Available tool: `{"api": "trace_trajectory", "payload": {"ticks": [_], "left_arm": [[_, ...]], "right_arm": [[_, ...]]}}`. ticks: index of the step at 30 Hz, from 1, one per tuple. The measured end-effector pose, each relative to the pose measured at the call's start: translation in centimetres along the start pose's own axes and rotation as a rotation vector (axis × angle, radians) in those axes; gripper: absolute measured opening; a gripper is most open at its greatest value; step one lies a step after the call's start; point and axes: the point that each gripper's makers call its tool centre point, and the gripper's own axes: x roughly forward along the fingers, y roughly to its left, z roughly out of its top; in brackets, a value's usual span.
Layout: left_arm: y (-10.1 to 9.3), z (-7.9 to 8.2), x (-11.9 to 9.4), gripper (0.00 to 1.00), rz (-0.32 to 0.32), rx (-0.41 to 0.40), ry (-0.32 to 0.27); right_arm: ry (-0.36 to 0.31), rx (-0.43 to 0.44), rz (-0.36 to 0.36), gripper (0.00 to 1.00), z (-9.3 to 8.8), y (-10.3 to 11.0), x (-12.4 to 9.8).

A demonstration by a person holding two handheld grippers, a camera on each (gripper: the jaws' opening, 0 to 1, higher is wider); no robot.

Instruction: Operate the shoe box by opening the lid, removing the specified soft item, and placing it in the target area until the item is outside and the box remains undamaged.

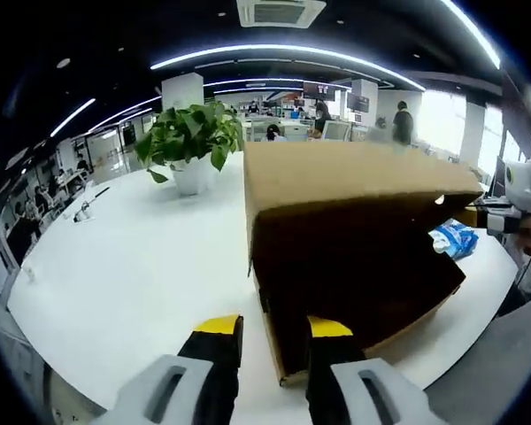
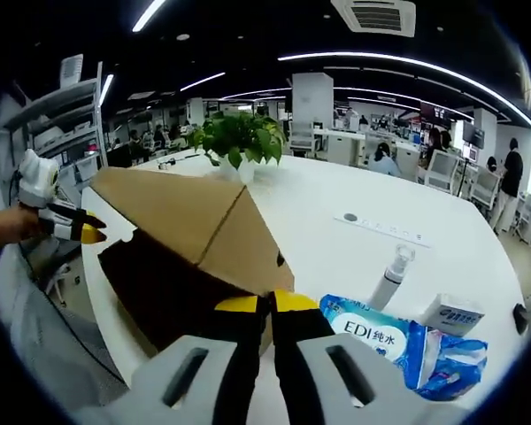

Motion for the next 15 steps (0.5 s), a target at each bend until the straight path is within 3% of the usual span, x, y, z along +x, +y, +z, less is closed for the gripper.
{"api": "trace_trajectory", "payload": {"ticks": [4,15], "left_arm": [[0.5,0.7,-0.4,0.27,0.015,0.007,-0.004],[-1.0,1.9,-1.0,0.28,-0.036,0.085,-0.027]], "right_arm": [[0.011,0.017,0.004,0.02,-0.5,0.2,-0.1],[0.012,0.015,0.025,0.04,-1.4,0.6,-0.3]]}}
